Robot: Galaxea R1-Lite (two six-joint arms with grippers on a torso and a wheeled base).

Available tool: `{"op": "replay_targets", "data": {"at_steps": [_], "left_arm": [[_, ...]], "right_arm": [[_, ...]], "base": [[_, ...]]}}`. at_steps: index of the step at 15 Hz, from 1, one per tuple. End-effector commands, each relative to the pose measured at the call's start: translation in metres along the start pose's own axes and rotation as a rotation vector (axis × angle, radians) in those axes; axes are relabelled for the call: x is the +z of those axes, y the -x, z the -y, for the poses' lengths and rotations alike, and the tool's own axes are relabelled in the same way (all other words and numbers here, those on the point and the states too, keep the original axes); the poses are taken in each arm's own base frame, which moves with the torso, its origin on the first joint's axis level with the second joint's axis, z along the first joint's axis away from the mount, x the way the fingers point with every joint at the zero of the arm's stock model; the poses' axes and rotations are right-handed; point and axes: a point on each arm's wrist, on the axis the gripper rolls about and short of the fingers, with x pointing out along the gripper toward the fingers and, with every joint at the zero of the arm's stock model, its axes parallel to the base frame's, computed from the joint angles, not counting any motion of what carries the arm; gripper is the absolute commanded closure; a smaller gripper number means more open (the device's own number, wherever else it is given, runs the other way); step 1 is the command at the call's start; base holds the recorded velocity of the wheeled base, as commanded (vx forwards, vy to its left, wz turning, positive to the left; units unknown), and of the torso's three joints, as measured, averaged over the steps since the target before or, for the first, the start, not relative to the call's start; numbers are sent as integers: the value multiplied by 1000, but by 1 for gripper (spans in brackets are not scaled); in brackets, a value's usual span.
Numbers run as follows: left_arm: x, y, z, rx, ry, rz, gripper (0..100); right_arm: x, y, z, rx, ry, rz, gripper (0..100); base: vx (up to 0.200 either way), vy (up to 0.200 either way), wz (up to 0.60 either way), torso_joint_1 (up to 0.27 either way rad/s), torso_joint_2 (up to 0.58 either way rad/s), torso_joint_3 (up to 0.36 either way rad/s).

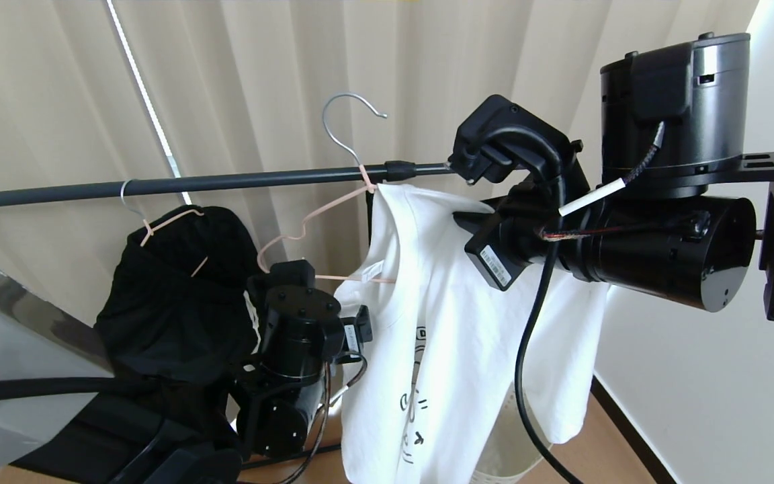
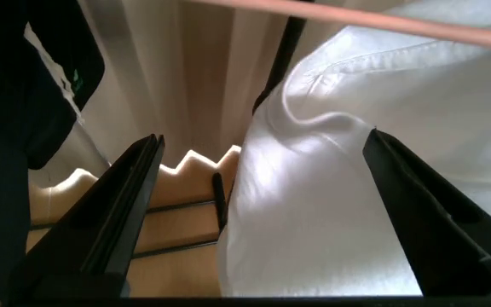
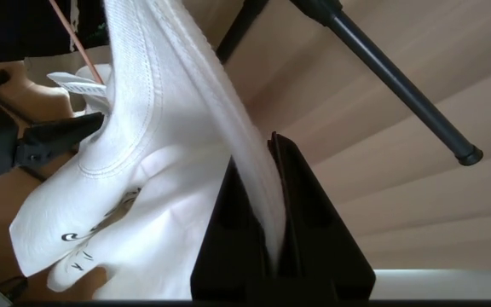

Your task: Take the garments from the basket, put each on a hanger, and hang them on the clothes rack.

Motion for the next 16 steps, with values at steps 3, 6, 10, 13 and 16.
{"op": "replay_targets", "data": {"at_steps": [3,6,10,13,16], "left_arm": [[4,-9,-5,11,47,55,0],[-5,-17,-5,26,33,38,0],[-16,-20,-6,32,-11,16,0],[-25,-24,-7,30,-27,24,0],[-22,-24,-12,28,-44,62,0]], "right_arm": [[1,3,1,-1,-6,6,100],[3,5,3,-5,-21,16,100],[5,9,5,-10,-25,26,100],[8,18,11,-23,-33,45,100],[7,20,16,-34,-40,47,100]], "base": [[0,0,0,0,0,0],[0,0,0,0,0,0],[0,0,0,0,0,0],[0,0,0,0,0,0],[0,0,0,0,0,0]]}}
